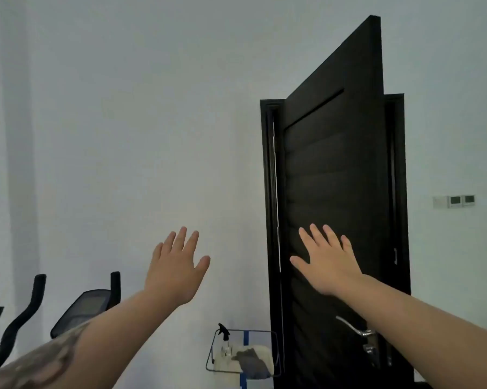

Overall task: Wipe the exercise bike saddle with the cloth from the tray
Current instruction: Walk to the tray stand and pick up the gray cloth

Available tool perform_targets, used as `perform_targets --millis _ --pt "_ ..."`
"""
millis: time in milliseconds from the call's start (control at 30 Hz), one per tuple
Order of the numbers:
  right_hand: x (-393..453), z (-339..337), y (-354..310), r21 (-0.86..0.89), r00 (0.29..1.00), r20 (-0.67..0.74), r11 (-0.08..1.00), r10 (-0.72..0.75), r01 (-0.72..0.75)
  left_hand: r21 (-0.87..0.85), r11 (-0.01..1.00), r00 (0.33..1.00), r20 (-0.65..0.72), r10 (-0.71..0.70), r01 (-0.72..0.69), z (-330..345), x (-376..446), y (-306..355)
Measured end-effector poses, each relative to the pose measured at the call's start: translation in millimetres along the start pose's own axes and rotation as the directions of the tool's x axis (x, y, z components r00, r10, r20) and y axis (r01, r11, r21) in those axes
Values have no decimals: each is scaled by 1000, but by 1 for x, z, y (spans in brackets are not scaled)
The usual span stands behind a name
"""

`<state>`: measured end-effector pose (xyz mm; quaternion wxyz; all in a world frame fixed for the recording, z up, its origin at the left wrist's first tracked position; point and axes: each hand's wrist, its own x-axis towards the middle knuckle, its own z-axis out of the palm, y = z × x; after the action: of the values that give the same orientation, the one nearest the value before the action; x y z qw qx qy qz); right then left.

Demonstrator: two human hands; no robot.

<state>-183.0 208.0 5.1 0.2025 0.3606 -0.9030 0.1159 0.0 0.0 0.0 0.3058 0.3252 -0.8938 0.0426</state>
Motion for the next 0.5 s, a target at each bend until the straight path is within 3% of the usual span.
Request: perform_targets --millis 500 --pt "17 8 -3 -13 999 8 999 -48 48 6 1000 999 -51 -17 18 8 9 -1"
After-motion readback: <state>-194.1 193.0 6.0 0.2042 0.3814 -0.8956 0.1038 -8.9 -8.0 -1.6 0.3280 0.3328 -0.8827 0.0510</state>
